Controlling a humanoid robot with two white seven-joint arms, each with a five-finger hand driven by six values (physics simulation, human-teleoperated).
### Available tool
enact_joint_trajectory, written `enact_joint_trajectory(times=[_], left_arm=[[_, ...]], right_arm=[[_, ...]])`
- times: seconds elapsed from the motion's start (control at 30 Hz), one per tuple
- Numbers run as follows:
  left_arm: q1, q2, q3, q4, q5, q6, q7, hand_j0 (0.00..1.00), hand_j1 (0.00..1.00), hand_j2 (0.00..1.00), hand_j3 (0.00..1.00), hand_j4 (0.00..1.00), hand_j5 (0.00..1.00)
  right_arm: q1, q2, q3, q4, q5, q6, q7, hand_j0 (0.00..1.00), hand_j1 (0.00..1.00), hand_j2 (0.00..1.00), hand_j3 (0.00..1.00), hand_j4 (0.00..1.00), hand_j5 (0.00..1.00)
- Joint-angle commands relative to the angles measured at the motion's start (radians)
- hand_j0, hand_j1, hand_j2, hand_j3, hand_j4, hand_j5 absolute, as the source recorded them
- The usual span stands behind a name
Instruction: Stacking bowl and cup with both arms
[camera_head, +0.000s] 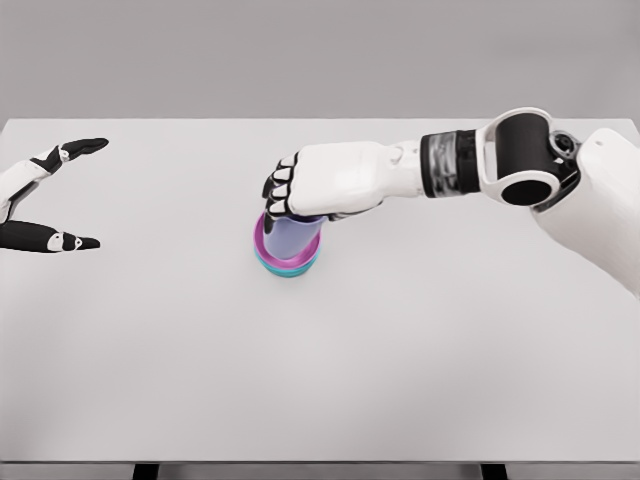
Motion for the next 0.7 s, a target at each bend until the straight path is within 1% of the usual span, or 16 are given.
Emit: enact_joint_trajectory(times=[0.0, 0.07, 0.27, 0.4, 0.43, 0.47, 0.5, 0.53, 0.57, 0.6, 0.67], left_arm=[[0.0, 0.001, 0.0, 0.0, 0.008, 0.002, 0.0, 1.0, 1.0, 1.0, 1.0, 1.0, 1.0], [0.0, 0.001, 0.0, 0.0, 0.008, 0.002, 0.0, 1.0, 1.0, 1.0, 1.0, 1.0, 1.0], [0.0, 0.001, 0.0, -0.001, 0.008, 0.002, 0.0, 1.0, 1.0, 1.0, 1.0, 1.0, 1.0], [0.0, 0.001, 0.0, -0.001, 0.008, 0.002, 0.0, 1.0, 1.0, 1.0, 1.0, 1.0, 1.0], [0.0, 0.001, 0.0, -0.001, 0.008, 0.002, 0.0, 1.0, 1.0, 1.0, 1.0, 1.0, 1.0], [0.0, 0.001, 0.0, -0.001, 0.008, 0.002, 0.0, 1.0, 1.0, 1.0, 1.0, 1.0, 1.0], [0.0, 0.001, 0.0, -0.001, 0.008, 0.002, 0.0, 1.0, 1.0, 1.0, 1.0, 1.0, 1.0], [0.0, 0.001, 0.0, -0.001, 0.008, 0.002, 0.0, 1.0, 1.0, 1.0, 1.0, 1.0, 1.0], [0.0, 0.001, 0.0, -0.001, 0.008, 0.002, 0.0, 1.0, 1.0, 1.0, 1.0, 1.0, 1.0], [0.0, 0.001, 0.0, -0.001, 0.008, 0.002, 0.0, 1.0, 1.0, 1.0, 1.0, 1.0, 1.0], [0.0, 0.001, 0.0, -0.001, 0.008, 0.002, 0.0, 1.0, 1.0, 1.0, 1.0, 1.0, 1.0]], right_arm=[[0.0, 0.018, 0.001, 0.028, -0.002, 0.003, -0.001, 0.73, 0.73, 0.73, 0.73, 0.73, 0.73], [0.0, 0.028, 0.001, 0.037, 0.0, 0.003, -0.001, 0.73, 0.73, 0.73, 0.73, 0.73, 0.73], [0.002, 0.031, 0.003, 0.071, 0.006, 0.003, -0.001, 0.73, 0.73, 0.73, 0.73, 0.73, 0.73], [0.0, 0.03, 0.006, 0.071, 0.007, 0.003, -0.001, 0.77, 0.77, 0.77, 0.77, 0.77, 0.77], [0.0, 0.031, 0.007, 0.071, 0.007, 0.003, -0.001, 0.81, 0.81, 0.81, 0.81, 0.81, 0.81], [0.0, 0.031, 0.007, 0.072, 0.007, 0.003, -0.001, 0.81, 0.81, 0.81, 0.81, 0.81, 0.81], [0.0, 0.031, 0.007, 0.071, 0.007, 0.003, -0.001, 0.84, 0.84, 0.84, 0.84, 0.84, 0.84], [0.0, 0.031, 0.009, 0.071, 0.007, 0.003, -0.001, 0.87, 0.87, 0.87, 0.87, 0.87, 0.87], [0.0, 0.03, 0.009, 0.071, 0.009, 0.003, -0.001, 0.95, 0.95, 0.95, 0.95, 0.95, 0.95], [0.002, 0.03, 0.009, 0.071, 0.009, 0.003, -0.001, 0.99, 0.99, 0.99, 0.99, 0.99, 0.99], [0.0, 0.03, 0.01, 0.066, 0.009, 0.003, -0.001, 1.0, 1.0, 1.0, 1.0, 1.0, 1.0]])
